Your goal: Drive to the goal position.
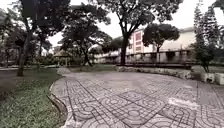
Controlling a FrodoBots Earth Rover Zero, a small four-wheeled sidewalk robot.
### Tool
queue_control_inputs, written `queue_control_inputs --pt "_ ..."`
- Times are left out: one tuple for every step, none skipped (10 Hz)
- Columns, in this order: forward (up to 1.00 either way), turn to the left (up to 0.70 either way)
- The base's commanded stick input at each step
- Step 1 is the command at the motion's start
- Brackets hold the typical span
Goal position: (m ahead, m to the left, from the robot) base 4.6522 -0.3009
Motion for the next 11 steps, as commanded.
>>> queue_control_inputs --pt "0.70 -0.27" --pt "0.70 -0.27" --pt "0.70 -0.27" --pt "0.70 -0.27" --pt "0.70 -0.27" --pt "0.70 -0.27" --pt "0.70 -0.27" --pt "0.70 -0.27" --pt "0.70 -0.27" --pt "0.70 -0.27" --pt "0.70 -0.27"
